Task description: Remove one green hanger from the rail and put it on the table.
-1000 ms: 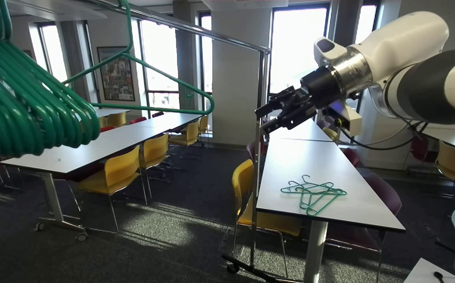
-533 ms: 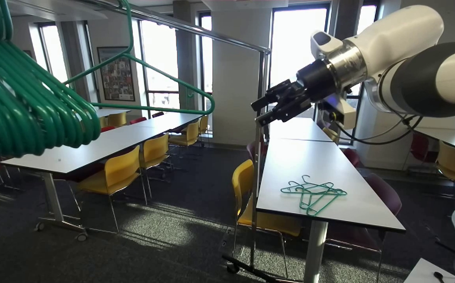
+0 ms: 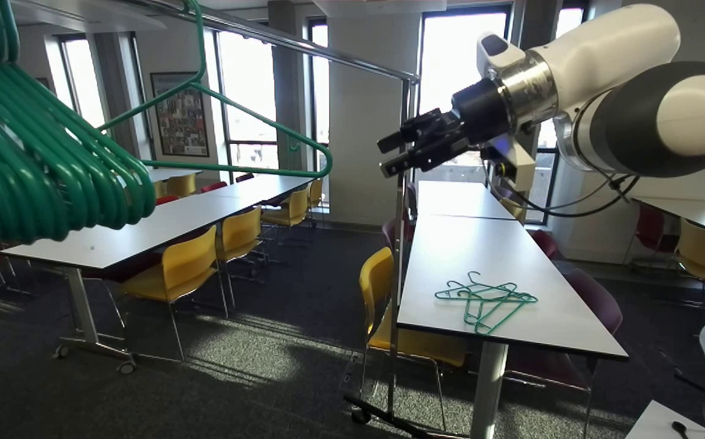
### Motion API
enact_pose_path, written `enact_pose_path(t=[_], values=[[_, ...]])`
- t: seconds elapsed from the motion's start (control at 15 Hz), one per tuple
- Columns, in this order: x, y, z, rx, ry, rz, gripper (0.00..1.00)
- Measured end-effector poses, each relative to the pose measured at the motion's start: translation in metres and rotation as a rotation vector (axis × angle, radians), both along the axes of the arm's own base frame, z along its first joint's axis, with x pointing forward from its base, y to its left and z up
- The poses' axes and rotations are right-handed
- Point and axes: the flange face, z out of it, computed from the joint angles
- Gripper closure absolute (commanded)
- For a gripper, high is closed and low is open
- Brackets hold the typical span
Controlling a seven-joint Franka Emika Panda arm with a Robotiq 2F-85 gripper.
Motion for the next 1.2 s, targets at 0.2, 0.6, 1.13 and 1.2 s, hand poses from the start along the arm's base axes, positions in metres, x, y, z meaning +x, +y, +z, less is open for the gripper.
enact_pose_path(t=[0.2,0.6,1.13,1.2], values=[[0.014,0.009,0.023,0.12,-0.115,-0.01,0.0],[0.052,0.047,0.027,0.285,-0.197,-0.018,0.0],[0.047,0.111,0.024,0.307,-0.181,0.062,0.0],[0.049,0.111,0.024,0.307,-0.181,0.059,0.0]])
